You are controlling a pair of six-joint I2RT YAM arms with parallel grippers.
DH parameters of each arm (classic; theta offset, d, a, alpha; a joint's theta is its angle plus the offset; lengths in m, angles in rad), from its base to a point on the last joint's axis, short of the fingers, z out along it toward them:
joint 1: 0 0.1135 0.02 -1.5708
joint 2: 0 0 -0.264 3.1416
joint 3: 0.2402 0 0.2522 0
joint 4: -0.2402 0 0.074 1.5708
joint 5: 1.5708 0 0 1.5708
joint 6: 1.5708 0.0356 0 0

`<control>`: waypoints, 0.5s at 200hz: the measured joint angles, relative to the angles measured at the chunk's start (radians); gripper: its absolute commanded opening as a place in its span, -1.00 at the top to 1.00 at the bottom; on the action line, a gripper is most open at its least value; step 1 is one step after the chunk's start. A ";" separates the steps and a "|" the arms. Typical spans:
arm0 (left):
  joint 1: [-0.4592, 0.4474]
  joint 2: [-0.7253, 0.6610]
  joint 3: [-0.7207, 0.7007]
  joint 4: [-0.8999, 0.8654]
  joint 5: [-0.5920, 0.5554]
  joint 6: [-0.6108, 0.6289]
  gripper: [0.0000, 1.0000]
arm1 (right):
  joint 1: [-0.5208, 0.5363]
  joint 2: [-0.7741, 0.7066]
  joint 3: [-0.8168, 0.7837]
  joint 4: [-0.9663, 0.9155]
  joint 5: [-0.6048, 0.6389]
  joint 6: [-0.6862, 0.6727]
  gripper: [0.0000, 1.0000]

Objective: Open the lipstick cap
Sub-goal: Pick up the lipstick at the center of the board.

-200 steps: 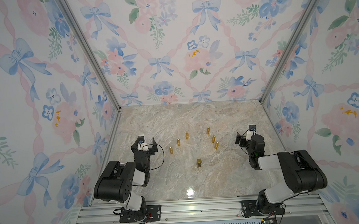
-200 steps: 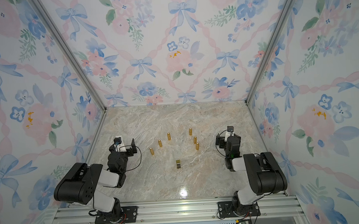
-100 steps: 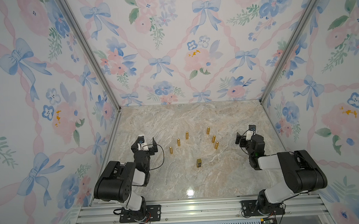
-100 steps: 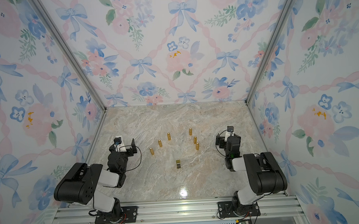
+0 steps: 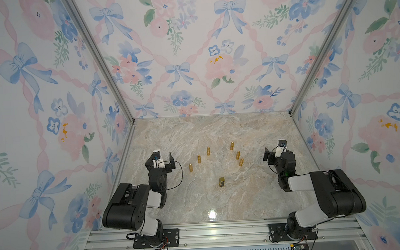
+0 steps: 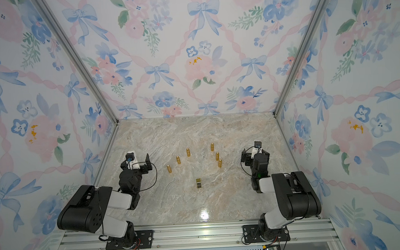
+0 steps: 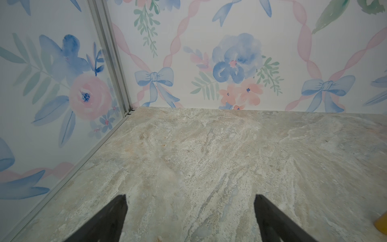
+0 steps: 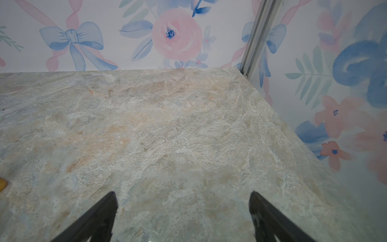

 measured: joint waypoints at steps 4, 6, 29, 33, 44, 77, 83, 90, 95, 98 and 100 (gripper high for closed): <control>0.000 -0.009 0.000 -0.001 0.000 0.000 -0.96 | 0.000 -0.009 0.000 -0.006 0.000 0.000 -0.98; 0.000 -0.015 0.000 -0.001 -0.001 0.000 -0.96 | 0.000 -0.016 0.000 -0.008 0.000 0.000 -0.98; -0.002 -0.080 0.000 -0.029 -0.012 0.000 -0.96 | 0.000 -0.120 0.001 -0.068 0.003 0.000 -0.98; -0.003 -0.093 0.000 -0.039 -0.016 0.000 -0.96 | 0.000 -0.140 0.002 -0.083 0.004 0.001 -0.98; -0.006 -0.129 0.000 -0.074 -0.024 0.000 -0.96 | 0.000 -0.196 0.013 -0.143 0.010 0.009 -0.98; -0.006 -0.237 0.021 -0.178 -0.030 -0.023 -0.96 | -0.014 -0.304 0.143 -0.417 0.026 0.114 -0.98; -0.006 -0.257 0.031 -0.195 -0.030 -0.037 -0.96 | -0.020 -0.313 0.175 -0.473 0.018 0.138 -0.98; -0.006 -0.281 0.043 -0.214 -0.026 -0.055 -0.96 | -0.033 -0.322 0.218 -0.551 0.002 0.161 -0.98; -0.006 -0.299 0.054 -0.228 -0.018 -0.069 -0.96 | -0.044 -0.325 0.247 -0.598 -0.006 0.174 -0.98; -0.006 -0.307 0.060 -0.235 -0.014 -0.076 -0.96 | -0.051 -0.327 0.267 -0.631 -0.012 0.183 -0.98; -0.006 -0.314 0.063 -0.238 -0.011 -0.083 -0.96 | -0.055 -0.327 0.275 -0.642 -0.013 0.187 -0.98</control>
